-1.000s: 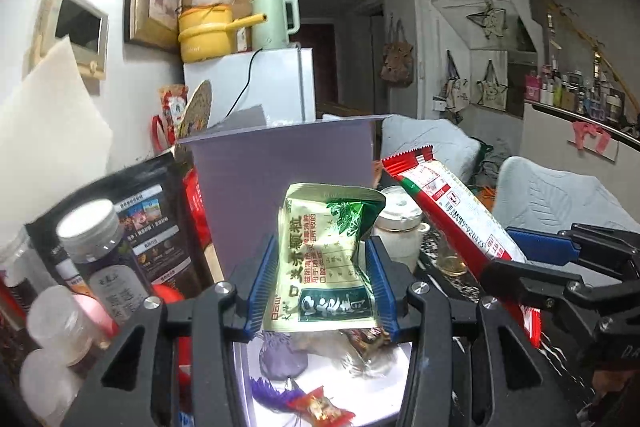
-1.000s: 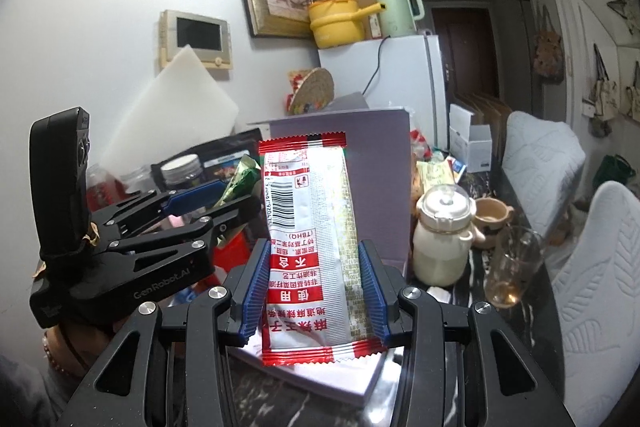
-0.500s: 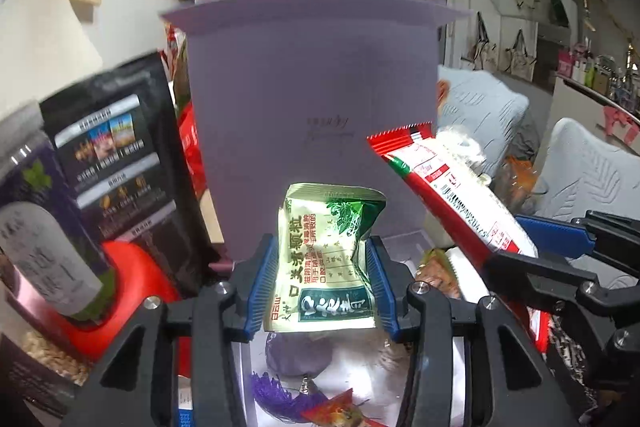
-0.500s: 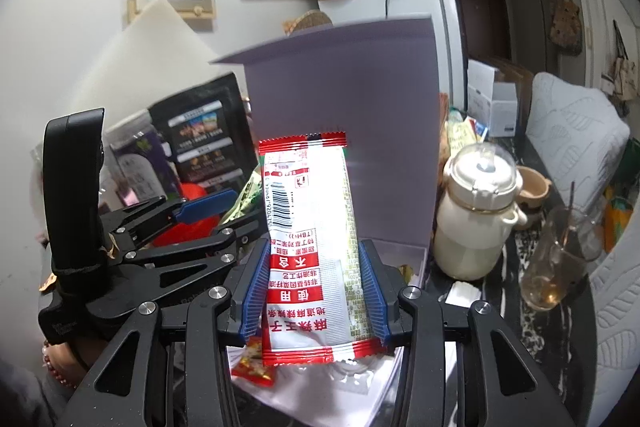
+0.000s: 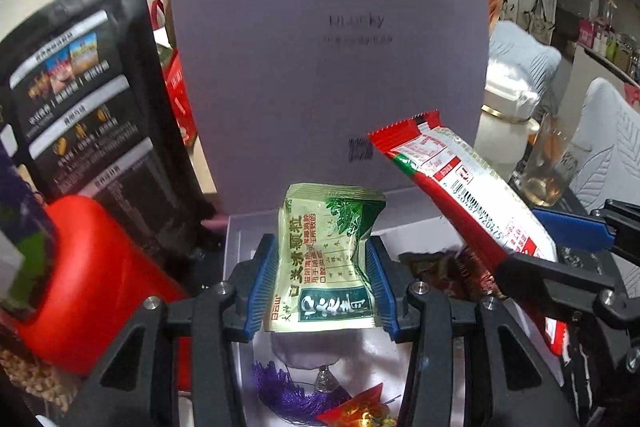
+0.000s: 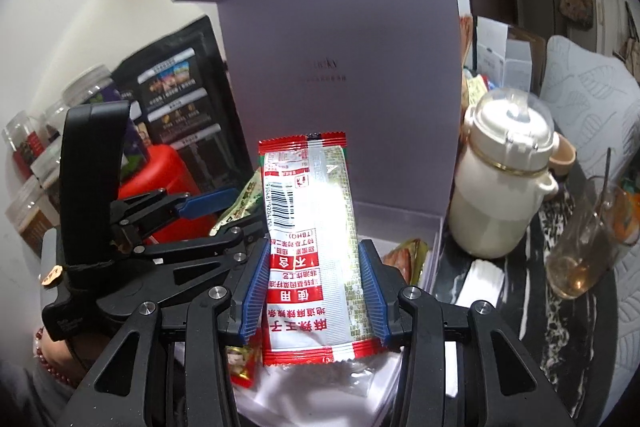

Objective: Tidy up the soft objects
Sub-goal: 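Lower both packets into the box and open both tools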

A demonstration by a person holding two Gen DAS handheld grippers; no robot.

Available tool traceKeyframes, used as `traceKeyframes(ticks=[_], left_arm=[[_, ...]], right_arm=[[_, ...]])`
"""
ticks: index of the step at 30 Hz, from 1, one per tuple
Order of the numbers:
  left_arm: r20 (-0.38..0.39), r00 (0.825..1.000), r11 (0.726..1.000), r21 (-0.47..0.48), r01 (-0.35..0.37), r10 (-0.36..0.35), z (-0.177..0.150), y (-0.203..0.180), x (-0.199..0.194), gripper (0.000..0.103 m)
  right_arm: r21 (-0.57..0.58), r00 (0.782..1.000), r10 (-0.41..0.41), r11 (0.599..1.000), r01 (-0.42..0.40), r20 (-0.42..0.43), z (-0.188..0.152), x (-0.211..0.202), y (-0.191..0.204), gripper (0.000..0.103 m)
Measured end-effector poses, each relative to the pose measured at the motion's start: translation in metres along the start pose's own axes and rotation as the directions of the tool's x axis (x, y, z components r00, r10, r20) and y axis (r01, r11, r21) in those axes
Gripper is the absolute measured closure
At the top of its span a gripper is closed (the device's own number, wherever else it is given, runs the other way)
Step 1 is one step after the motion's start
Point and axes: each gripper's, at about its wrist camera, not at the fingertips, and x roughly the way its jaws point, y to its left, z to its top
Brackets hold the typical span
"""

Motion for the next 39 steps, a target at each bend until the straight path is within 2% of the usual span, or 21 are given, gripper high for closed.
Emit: traceKeyframes(ticks=[5,9,11,20,29,39], left_arm=[[-0.044,0.999,1.0,0.012,-0.026,0.027,-0.007,-0.001,0.017,0.058],[-0.101,0.995,1.0,-0.004,0.015,-0.016,-0.012,0.0,0.03,0.058],[-0.123,0.992,1.0,-0.001,0.013,-0.013,-0.015,-0.001,0.036,0.058],[-0.147,0.989,1.0,-0.005,-0.015,0.014,-0.016,0.002,0.046,0.058],[-0.202,0.978,0.999,0.005,-0.053,0.053,-0.016,0.002,0.06,0.058],[-0.205,0.976,0.997,0.022,-0.072,0.076,-0.012,-0.015,0.066,0.057]], right_arm=[[-0.001,0.999,-0.028,1.0,0.028,-0.029,-0.003,0.013,-0.003,0.06],[-0.001,0.997,-0.04,0.999,0.04,-0.06,-0.008,0.026,-0.004,0.06],[-0.001,0.997,-0.047,0.999,0.047,-0.069,-0.009,0.03,-0.005,0.06],[0.016,0.994,-0.043,0.999,0.045,-0.098,-0.013,0.044,-0.01,0.06],[0.029,0.99,-0.062,0.997,0.066,-0.126,-0.018,0.055,-0.016,0.059],[-0.014,0.986,-0.089,0.996,0.088,-0.142,-0.016,0.064,-0.008,0.055]])
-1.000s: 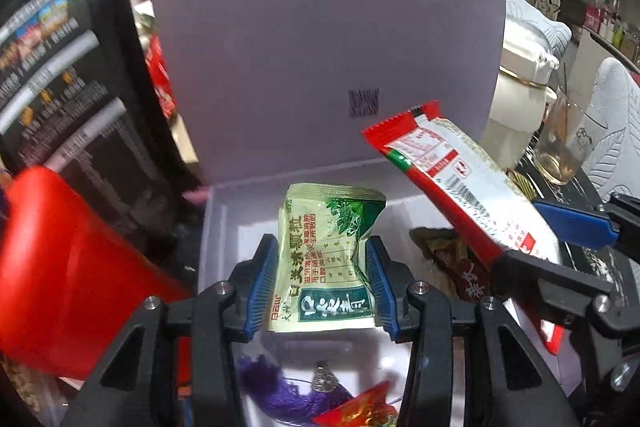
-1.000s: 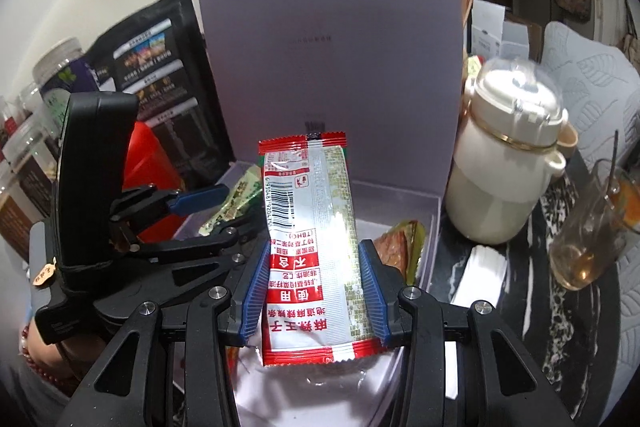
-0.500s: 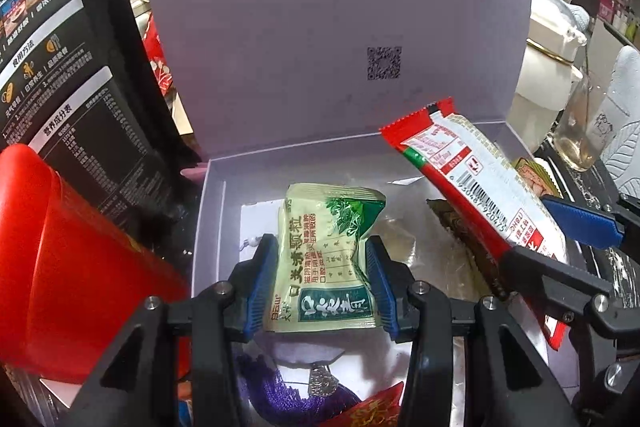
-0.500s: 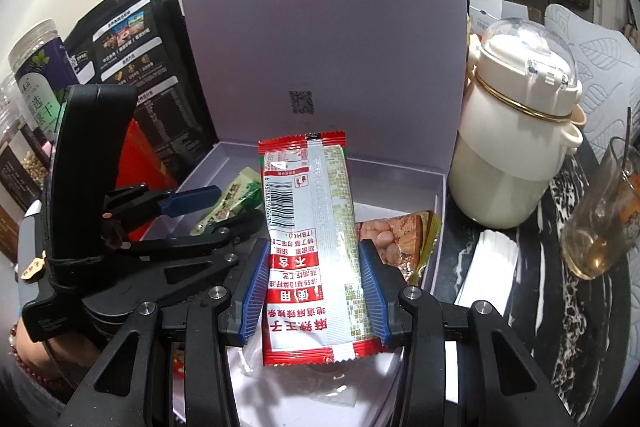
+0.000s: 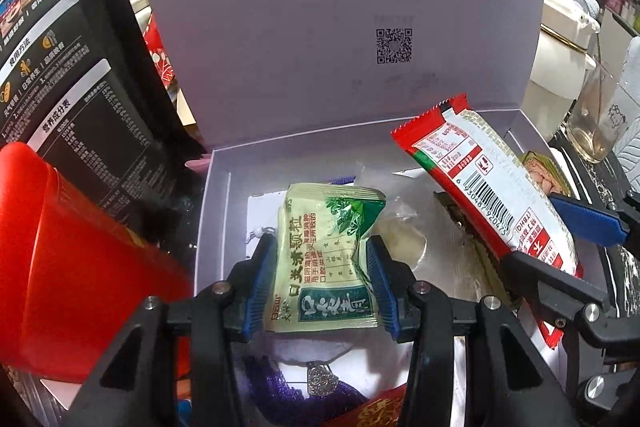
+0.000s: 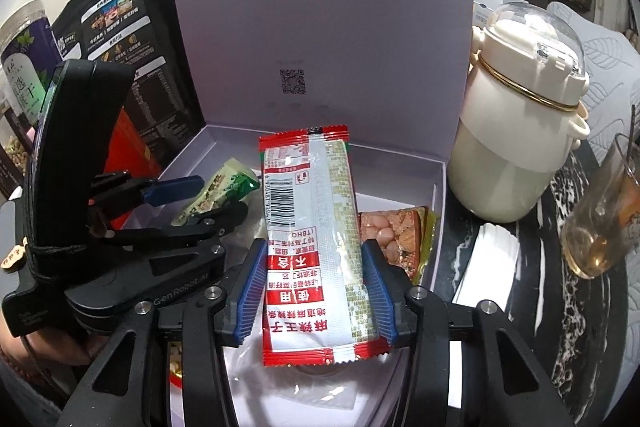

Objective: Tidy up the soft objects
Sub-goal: 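Lower both packets into the box and open both tools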

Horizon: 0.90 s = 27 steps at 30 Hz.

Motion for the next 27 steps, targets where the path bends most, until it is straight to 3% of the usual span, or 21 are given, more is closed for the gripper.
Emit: traceKeyframes(ticks=[14,15,16,17,19,27], left_arm=[[0.002,1.0,1.0,0.001,-0.005,0.005,-0.002,-0.007,-0.012,0.055],[0.005,1.0,1.0,0.002,-0.005,0.005,-0.001,-0.008,-0.014,0.055],[0.004,1.0,1.0,0.005,-0.005,0.005,-0.001,-0.009,-0.015,0.049],[0.002,1.0,1.0,0.006,-0.006,0.006,0.0,-0.009,-0.017,0.032],[0.009,1.0,1.0,0.004,-0.02,0.02,0.003,-0.009,-0.023,0.011],[0.067,0.997,0.999,0.018,-0.04,0.038,0.023,-0.015,-0.061,0.009]], right_arm=[[-0.019,0.999,-0.038,0.999,0.038,-0.035,0.0,-0.013,0.005,0.051],[-0.017,0.999,-0.044,0.999,0.044,-0.029,0.0,-0.016,0.004,0.047],[-0.017,0.998,-0.049,0.999,0.048,-0.027,0.0,-0.018,0.003,0.043],[-0.018,0.998,-0.054,0.998,0.054,-0.024,-0.001,-0.021,0.002,0.036],[-0.017,0.998,-0.066,0.998,0.066,-0.024,-0.001,-0.024,0.001,0.036],[-0.011,0.995,-0.099,0.995,0.098,-0.01,0.006,-0.047,-0.003,0.036]])
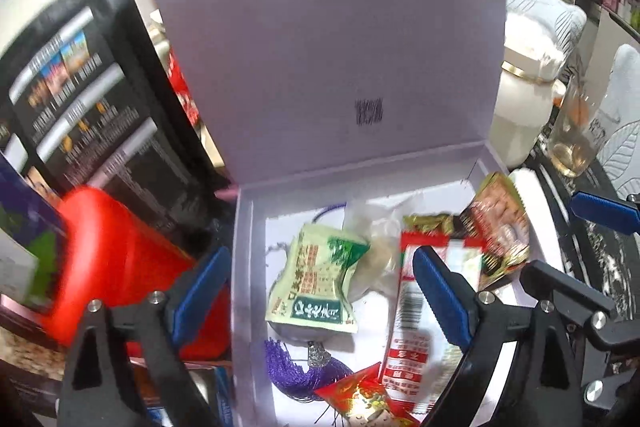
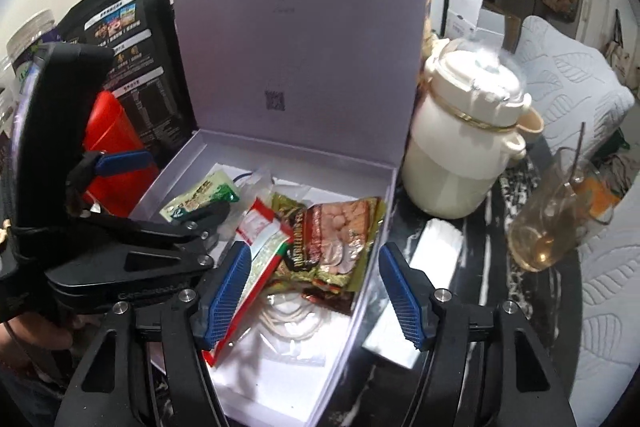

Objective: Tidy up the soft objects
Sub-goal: 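Lower both packets into the box and open both tools, then withdraw both tools up and away from the box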

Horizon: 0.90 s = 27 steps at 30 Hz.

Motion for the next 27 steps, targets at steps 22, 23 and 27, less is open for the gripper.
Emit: traceKeyframes(ticks=[22,23,27], left_arm=[[0.288,0.958,0.999,-0.045,-0.003,0.016,0.015,0.019,-0.164,0.008],[0.304,0.952,0.999,-0.045,-0.005,0.018,0.013,0.02,-0.174,0.004],[0.368,0.929,0.999,-0.046,-0.01,0.026,0.0,0.021,-0.207,0.0]], right_arm=[[-0.019,0.947,-0.123,0.991,0.134,0.296,0.029,-0.148,0.013,0.032],[-0.018,0.943,-0.122,0.991,0.134,0.31,0.027,-0.155,0.014,0.032],[-0.019,0.924,-0.12,0.991,0.136,0.364,0.018,-0.185,0.023,0.023]])
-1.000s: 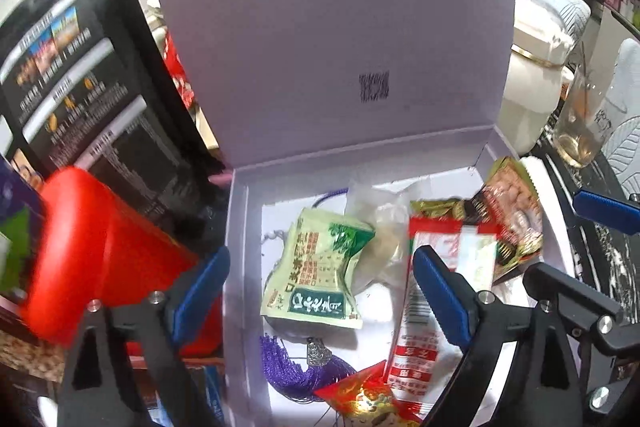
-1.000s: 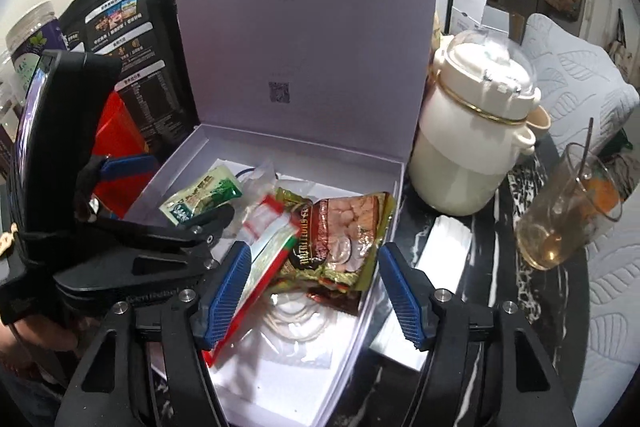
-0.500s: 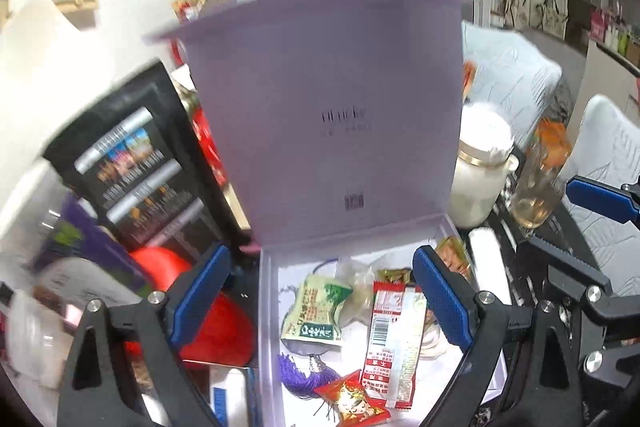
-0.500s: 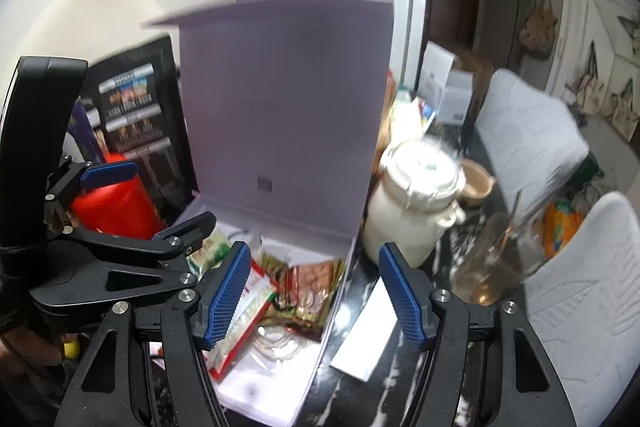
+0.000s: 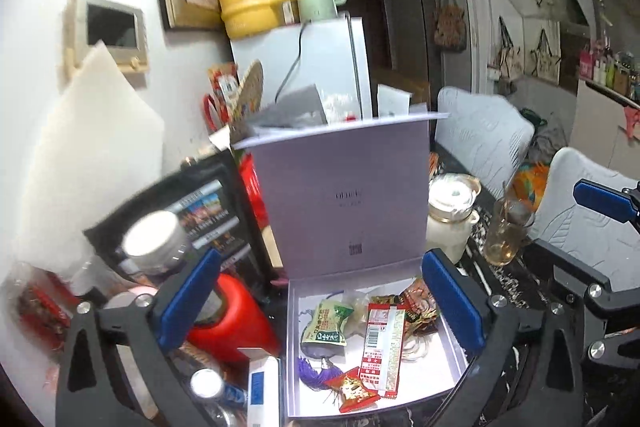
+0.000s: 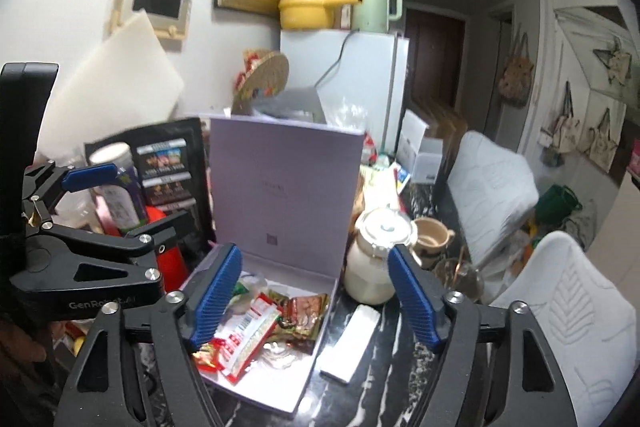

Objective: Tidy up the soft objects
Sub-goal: 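Withdraw both tools up and away from the box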

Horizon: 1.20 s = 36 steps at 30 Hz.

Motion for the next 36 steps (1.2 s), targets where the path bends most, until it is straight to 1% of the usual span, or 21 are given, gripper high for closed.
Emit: traceKeyframes(ticks=[2,5,9,14,17,23,26,30,33,36], left_arm=[[0.023,1.0,1.0,0.0,0.0,0.0,0.0,0.002,-0.016,0.0],[0.049,0.999,1.0,-0.004,0.006,-0.006,-0.003,0.005,-0.038,0.0],[0.081,0.997,1.0,-0.011,0.014,-0.013,-0.01,0.01,-0.066,0.0],[0.11,0.994,1.0,-0.017,0.023,-0.021,-0.023,0.015,-0.093,0.0],[0.113,0.993,0.999,-0.017,0.032,-0.03,-0.033,0.017,-0.106,0.0],[0.109,0.993,0.998,-0.016,0.055,-0.053,-0.063,0.018,-0.124,0.0],[0.101,0.993,0.998,-0.027,0.058,-0.055,-0.079,0.02,-0.13,0.0],[0.09,0.995,0.998,-0.036,0.052,-0.048,-0.098,0.023,-0.131,0.0],[0.065,0.996,0.997,-0.043,0.068,-0.066,-0.118,0.025,-0.126,0.0],[0.034,0.996,0.994,-0.057,0.088,-0.086,-0.134,0.025,-0.12,0.0]], right_arm=[[-0.003,1.0,-0.003,1.0,0.003,0.024,0.0,-0.015,0.002,0.022],[0.007,0.998,-0.007,1.0,0.006,0.065,-0.002,-0.04,0.005,0.015],[0.014,0.994,-0.004,1.0,0.003,0.108,-0.007,-0.071,0.01,0.012],[0.008,0.991,-0.016,1.0,0.015,0.136,-0.016,-0.096,0.018,0.009],[0.016,0.989,-0.017,1.0,0.014,0.145,-0.025,-0.111,0.024,0.009],[0.031,0.989,-0.027,0.999,0.022,0.144,-0.05,-0.129,0.034,0.008],[0.064,0.991,-0.038,0.997,0.03,0.128,-0.068,-0.132,0.038,0.008],[0.093,0.995,-0.038,0.995,0.029,0.094,-0.087,-0.133,0.042,0.008],[0.108,0.997,-0.027,0.994,0.019,0.071,-0.101,-0.128,0.044,0.008],[0.113,0.998,-0.034,0.993,0.029,0.048,-0.115,-0.123,0.05,0.008]])
